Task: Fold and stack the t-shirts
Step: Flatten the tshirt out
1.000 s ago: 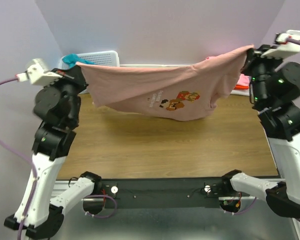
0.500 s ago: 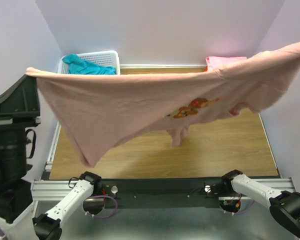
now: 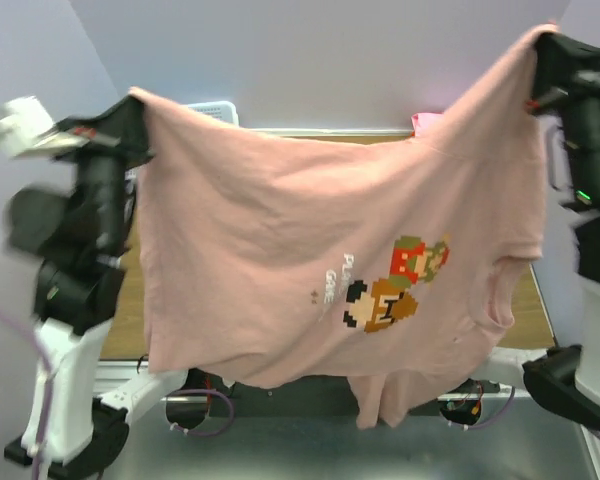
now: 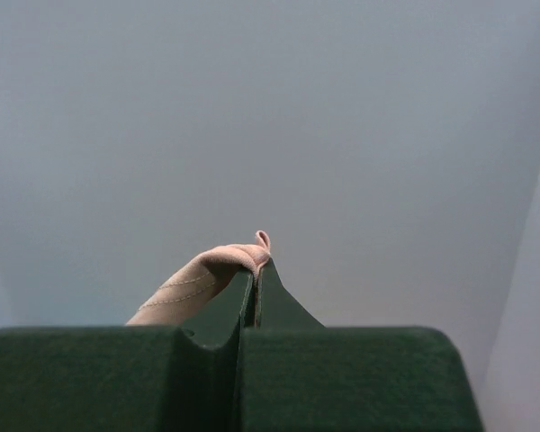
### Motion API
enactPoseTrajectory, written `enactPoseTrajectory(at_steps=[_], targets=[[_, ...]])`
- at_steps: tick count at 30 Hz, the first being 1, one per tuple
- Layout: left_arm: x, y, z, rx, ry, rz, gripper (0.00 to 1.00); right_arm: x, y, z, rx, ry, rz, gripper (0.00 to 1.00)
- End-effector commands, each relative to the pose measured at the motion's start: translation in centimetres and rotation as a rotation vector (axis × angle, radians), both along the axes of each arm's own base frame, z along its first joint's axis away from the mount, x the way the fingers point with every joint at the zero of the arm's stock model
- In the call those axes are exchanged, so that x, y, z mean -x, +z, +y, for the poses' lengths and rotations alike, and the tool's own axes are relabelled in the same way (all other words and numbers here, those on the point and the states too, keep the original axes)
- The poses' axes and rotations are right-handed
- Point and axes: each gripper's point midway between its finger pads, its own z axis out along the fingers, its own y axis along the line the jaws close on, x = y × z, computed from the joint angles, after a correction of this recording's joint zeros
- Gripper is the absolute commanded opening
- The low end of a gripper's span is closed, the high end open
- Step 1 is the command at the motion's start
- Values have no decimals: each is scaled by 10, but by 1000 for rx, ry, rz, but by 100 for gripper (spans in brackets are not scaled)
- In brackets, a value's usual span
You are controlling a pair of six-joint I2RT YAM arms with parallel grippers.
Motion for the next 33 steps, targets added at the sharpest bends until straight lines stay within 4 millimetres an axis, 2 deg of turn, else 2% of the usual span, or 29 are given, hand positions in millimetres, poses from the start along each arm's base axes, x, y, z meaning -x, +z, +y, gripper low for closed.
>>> enactPoseTrajectory(at_steps=[1, 2, 3, 4, 6, 7, 8, 9, 10, 11, 12, 13, 14, 15, 16, 18, 22, 23, 24, 27, 28, 30, 31, 32, 33], targets=[[-107, -120, 15, -43, 290, 385, 0, -134, -101, 7, 103, -296, 294, 1], [-137, -156, 12, -76, 326, 483, 0, -150, -115, 3, 106, -360, 318, 1], [-154, -182, 11, -103, 342, 542, 0, -191, -167, 12, 170, -391, 425, 1], [-184, -237, 6, -143, 353, 661, 0, -211, -192, 19, 199, -374, 470, 1], [-212, -295, 15, -160, 368, 798, 11, -249, -249, 23, 187, -347, 576, 1], [-233, -344, 14, -194, 373, 917, 39, -281, -312, 23, 209, -335, 688, 1], [-241, -367, 15, -206, 379, 973, 56, -292, -343, 23, 236, -336, 745, 1], [-248, -380, 20, -221, 399, 1025, 72, -303, -371, 22, 242, -342, 793, 12], [-253, -397, 20, -240, 410, 1076, 86, -319, -429, 26, 277, -347, 895, 25], [-261, -430, 20, -263, 427, 1152, 96, -325, -452, 30, 287, -329, 935, 43], [-263, -439, 20, -274, 433, 1176, 97, -330, -476, 31, 289, -332, 977, 59], [-267, -450, 19, -280, 432, 1193, 97, -338, -508, 32, 305, -340, 1029, 75], [-268, -454, 16, -282, 414, 1195, 97, -340, -523, 33, 306, -342, 1053, 82], [-271, -455, 14, -275, 401, 1180, 98, -342, -533, 34, 308, -344, 1069, 87], [-268, -459, 14, -275, 394, 1181, 98, -343, -545, 33, 307, -353, 1090, 98], [-269, -461, 9, -273, 361, 1162, 98, -341, -548, 35, 300, -342, 1097, 100], [-256, -480, 6, -284, 323, 1192, 98, -327, -537, 38, 264, -305, 1094, 100], [-254, -481, 5, -279, 313, 1192, 98, -322, -523, 39, 220, -288, 1076, 100], [-248, -488, 5, -280, 309, 1208, 98, -311, -534, 40, 215, -276, 1106, 100], [-239, -488, 3, -270, 289, 1204, 98, -287, -538, 49, 133, -201, 1142, 100], [-233, -494, 3, -275, 280, 1209, 98, -269, -543, 50, 113, -178, 1167, 100], [-226, -488, 1, -270, 256, 1188, 98, -250, -551, 61, 51, -102, 1207, 100], [-218, -497, 0, -276, 243, 1198, 98, -240, -555, 64, 33, -74, 1225, 100], [-214, -493, 1, -270, 238, 1185, 98, -224, -561, 70, 8, -23, 1258, 100], [-210, -497, 1, -270, 233, 1191, 98, -217, -565, 74, -7, 5, 1275, 100]])
